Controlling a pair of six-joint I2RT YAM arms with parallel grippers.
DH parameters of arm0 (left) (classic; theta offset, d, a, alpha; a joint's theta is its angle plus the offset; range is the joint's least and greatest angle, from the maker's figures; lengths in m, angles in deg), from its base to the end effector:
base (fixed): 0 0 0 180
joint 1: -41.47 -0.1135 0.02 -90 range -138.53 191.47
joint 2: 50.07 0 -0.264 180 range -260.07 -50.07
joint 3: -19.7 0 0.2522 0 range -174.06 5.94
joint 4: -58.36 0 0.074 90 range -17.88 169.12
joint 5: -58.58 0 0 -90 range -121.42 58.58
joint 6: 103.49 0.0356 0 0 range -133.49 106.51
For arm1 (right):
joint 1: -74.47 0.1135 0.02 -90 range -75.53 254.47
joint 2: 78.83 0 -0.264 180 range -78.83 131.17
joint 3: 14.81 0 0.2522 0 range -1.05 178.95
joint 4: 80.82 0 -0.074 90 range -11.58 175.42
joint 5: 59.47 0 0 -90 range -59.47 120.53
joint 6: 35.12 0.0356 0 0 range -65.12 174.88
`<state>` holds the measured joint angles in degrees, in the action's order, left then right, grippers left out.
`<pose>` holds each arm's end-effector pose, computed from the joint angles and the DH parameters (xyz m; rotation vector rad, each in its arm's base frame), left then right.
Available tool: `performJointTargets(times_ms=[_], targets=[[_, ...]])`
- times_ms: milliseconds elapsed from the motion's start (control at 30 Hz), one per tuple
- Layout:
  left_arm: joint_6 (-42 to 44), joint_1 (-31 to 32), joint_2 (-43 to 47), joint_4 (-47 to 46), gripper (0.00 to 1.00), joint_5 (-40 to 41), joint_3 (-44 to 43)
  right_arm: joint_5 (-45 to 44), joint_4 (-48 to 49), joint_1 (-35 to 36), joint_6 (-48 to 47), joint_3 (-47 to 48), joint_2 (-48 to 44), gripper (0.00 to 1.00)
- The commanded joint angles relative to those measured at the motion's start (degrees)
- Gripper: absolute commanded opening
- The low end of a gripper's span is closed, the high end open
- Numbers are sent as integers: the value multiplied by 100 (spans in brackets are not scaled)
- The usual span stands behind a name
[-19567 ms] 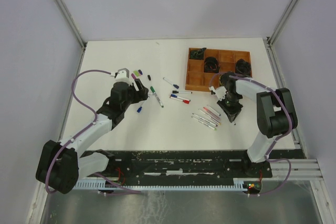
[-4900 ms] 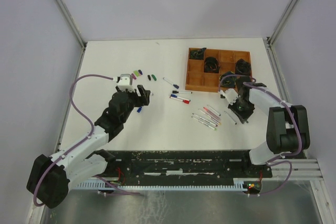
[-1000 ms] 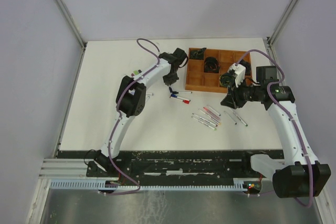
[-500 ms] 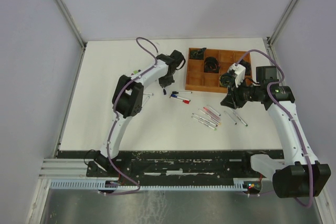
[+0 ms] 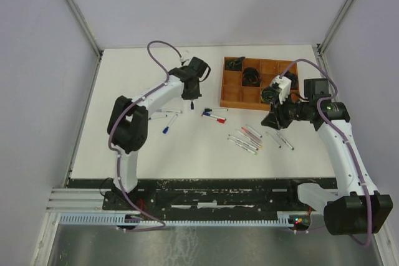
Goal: Open the pen caps
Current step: Pick up the pen from the center of the board.
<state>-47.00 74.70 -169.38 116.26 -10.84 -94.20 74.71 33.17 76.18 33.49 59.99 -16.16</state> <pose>0.3820 -0.2353 0.2240 -0.1165 2.5598 0.0541 0.2032 0.0309 0.3206 -0.7549 2.1814 0.7876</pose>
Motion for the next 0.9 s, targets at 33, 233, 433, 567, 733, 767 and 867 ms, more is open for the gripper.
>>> performJointTargets(times_ms=[33,233,433,567,733,767,867], targets=[[867,-1,1548,-1982,3,-1484,1784,554,125,28,-259,-81,-156,37],[880,1,3162,-4197,3,-3053,4068,1160,409,119,-811,-501,-595,42],[715,19,3809,-6115,3,-5101,5525,1845,367,353,-2737,-1273,-1399,59],[844,44,3574,-6132,3,-5856,5551,2356,-337,455,-5423,-1817,-1925,68],[1164,291,3011,-5405,3,-6451,5129,2362,-852,550,-6897,-1961,-1929,69],[1245,373,2868,-5182,3,-6469,4995,2313,-970,576,-7178,-1942,-1878,68],[1478,576,2436,-4634,3,-6537,4586,2167,-1141,662,-7641,-1903,-1756,66]])
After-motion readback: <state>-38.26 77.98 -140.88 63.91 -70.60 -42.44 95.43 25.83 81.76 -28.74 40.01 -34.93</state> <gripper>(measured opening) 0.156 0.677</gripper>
